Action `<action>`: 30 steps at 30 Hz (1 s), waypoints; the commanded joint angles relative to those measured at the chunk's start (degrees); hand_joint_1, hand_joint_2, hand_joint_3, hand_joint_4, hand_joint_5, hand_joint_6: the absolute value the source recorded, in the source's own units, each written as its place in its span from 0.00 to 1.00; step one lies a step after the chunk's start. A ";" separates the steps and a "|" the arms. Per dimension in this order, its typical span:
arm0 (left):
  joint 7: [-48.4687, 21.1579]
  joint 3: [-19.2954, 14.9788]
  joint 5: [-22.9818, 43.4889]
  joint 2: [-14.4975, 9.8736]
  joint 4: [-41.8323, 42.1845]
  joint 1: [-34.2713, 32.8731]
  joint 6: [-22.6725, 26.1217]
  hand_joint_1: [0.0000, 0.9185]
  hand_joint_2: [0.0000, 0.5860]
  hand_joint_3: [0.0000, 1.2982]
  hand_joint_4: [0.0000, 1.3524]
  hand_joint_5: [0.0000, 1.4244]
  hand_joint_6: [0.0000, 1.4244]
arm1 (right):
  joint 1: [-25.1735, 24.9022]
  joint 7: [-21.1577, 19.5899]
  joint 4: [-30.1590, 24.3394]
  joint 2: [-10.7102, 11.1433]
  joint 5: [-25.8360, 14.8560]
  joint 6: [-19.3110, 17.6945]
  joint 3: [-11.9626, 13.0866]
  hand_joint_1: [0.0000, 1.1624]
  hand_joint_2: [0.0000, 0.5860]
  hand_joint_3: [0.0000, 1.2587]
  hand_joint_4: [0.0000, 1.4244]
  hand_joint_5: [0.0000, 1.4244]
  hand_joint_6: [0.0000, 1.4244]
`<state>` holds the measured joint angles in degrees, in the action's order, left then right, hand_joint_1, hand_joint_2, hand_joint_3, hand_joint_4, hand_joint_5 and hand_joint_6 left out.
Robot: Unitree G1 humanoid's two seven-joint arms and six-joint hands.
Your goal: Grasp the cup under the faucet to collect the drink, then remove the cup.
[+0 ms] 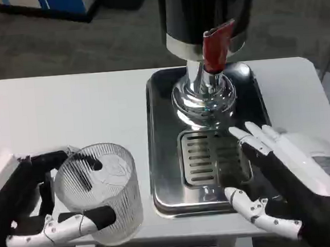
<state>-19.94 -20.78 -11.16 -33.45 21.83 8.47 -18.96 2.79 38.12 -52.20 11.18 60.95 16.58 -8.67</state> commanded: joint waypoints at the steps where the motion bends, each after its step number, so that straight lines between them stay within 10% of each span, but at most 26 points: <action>1: -0.20 -0.17 1.49 -0.63 0.18 0.22 -1.20 0.68 0.15 0.72 0.77 0.81 1.00 | 0.55 0.76 -0.47 -0.38 0.23 0.02 0.23 0.18 0.85 0.07 0.00 0.00 0.00; 30: 0.26 0.91 1.27 -0.43 -1.11 -0.54 -1.78 0.68 0.15 0.72 0.77 0.81 1.00 | 0.43 1.79 -0.67 -1.25 1.15 0.27 1.70 0.18 0.85 0.07 0.00 0.00 0.00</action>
<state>-19.94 -19.80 -11.13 -33.45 20.99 8.34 -19.41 2.80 39.31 -52.20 10.04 61.61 16.70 -7.27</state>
